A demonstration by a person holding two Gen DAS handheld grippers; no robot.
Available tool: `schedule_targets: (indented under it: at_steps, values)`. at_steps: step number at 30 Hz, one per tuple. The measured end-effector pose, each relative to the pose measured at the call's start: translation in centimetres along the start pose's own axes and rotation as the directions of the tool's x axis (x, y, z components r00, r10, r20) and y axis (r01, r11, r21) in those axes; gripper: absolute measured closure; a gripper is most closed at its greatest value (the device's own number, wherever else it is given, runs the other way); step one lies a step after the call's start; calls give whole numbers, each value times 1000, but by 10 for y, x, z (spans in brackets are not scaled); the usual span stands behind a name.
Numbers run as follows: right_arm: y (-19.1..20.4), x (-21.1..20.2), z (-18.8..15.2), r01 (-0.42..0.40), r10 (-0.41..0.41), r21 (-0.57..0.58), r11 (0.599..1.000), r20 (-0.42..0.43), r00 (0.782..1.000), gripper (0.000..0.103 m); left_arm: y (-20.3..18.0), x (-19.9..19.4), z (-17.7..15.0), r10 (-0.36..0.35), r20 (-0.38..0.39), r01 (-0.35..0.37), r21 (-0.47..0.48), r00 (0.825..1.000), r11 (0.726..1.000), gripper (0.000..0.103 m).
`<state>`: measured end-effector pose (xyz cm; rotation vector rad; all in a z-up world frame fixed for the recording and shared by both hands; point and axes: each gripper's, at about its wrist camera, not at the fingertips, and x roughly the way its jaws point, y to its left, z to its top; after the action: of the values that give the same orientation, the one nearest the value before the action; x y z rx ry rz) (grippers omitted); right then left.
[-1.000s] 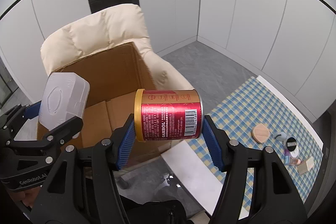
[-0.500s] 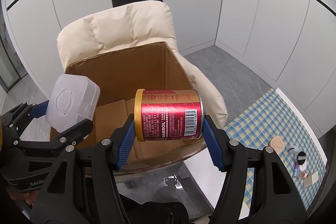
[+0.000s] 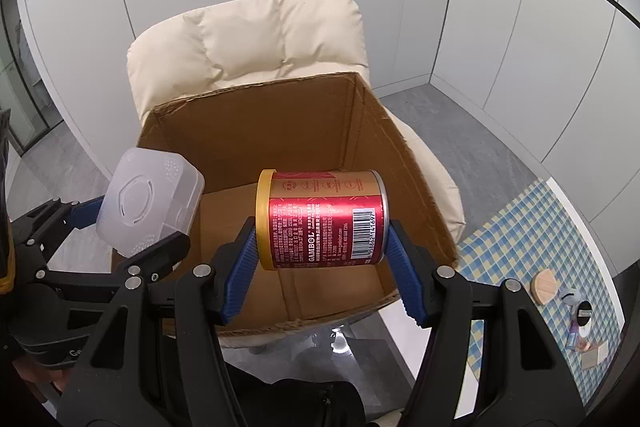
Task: Organize objects
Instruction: 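Open the right tool over the box while the left tool releases the container inside, then withdraw both tools from the box back toward the table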
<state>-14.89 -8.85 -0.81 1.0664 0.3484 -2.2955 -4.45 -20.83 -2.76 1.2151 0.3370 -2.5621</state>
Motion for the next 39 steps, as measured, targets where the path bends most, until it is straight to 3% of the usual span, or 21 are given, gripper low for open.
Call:
schedule_targets:
  at_steps: [2, 8, 10, 18, 31, 39]
  values:
    - [3, 2, 1, 0, 0, -4, 1000, -6, 1000, 39, 4, 1, 0, 5, -5, -5, -1, 1000, 1000, 18]
    - [6, 9, 3, 30, -30, -2, 1000, -17, 999, 37, 12, -6, -1, 36, 21, -36, -11, 999, 999, 1]
    - [5, 8, 4, 39, -39, 15, 999, -6, 999, 17, 14, -9, 0, 51, 38, -50, -16, 998, 999, 1]
    - [-3, 8, 8, 32, -32, 59, 998, -6, 999, 3, 17, -13, 2, 81, 64, -79, -30, 995, 996, 1]
    - [-14, -3, 6, 54, -56, 68, 996, 28, 998, 2, 12, -8, 7, 93, 63, -91, -32, 994, 995, 1]
    - [-37, -10, -5, 91, -93, 91, 992, 16, 996, 2, -12, -2, 12, 62, 61, -62, -10, 996, 998, 1]
